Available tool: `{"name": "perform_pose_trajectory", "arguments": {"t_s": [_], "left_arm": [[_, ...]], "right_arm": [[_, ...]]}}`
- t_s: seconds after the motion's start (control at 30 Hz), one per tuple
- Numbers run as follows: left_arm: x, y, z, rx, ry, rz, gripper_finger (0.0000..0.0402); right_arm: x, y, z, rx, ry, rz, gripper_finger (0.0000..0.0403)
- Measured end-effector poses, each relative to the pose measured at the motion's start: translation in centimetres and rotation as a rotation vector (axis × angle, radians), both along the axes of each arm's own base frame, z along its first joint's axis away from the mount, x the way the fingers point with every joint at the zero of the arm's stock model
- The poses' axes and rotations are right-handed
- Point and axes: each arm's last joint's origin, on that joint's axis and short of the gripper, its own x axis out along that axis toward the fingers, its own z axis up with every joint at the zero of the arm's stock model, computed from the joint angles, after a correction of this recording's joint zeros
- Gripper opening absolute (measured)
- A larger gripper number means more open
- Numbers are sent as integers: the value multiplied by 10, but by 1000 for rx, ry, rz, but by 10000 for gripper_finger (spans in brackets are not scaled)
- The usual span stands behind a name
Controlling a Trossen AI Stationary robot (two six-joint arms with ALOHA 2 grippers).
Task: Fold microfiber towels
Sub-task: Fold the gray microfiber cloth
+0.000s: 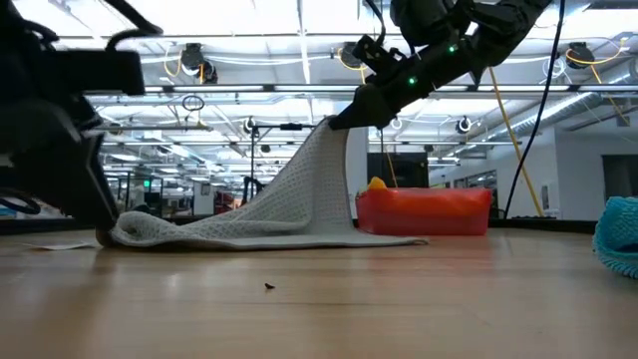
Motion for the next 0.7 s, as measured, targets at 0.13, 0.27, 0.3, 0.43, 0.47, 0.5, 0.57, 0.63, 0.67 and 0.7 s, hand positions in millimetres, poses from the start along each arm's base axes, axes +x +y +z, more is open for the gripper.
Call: {"name": "perform_pose_trajectory", "arguments": {"t_s": [0.13,0.27,0.3,0.43,0.47,0.5,0.57,0.63,0.67,0.7], "left_arm": [[5,5,-11,39,62,-17,148],[9,9,-18,47,128,-52,120],[9,8,-18,48,131,-59,102],[8,5,-8,-15,138,-94,15],[7,5,-2,-42,138,-93,12],[6,2,5,-82,125,-93,13],[8,-5,24,-199,74,-98,13],[5,-11,39,-286,51,-107,6],[5,-13,46,-317,39,-106,4],[5,-15,52,-336,10,-103,5]], "right_arm": [[0,0,0,8,-4,-3,4],[0,0,0,10,-3,-4,4],[0,0,0,10,-2,-4,4],[0,0,-1,12,6,-4,4],[-1,0,-1,15,8,-5,4],[-1,0,-2,20,13,-7,4],[-1,0,-2,28,14,-10,4],[-1,0,-3,37,14,-13,4],[-1,1,-3,42,17,-14,4],[-1,1,-3,45,20,-15,4]]}}
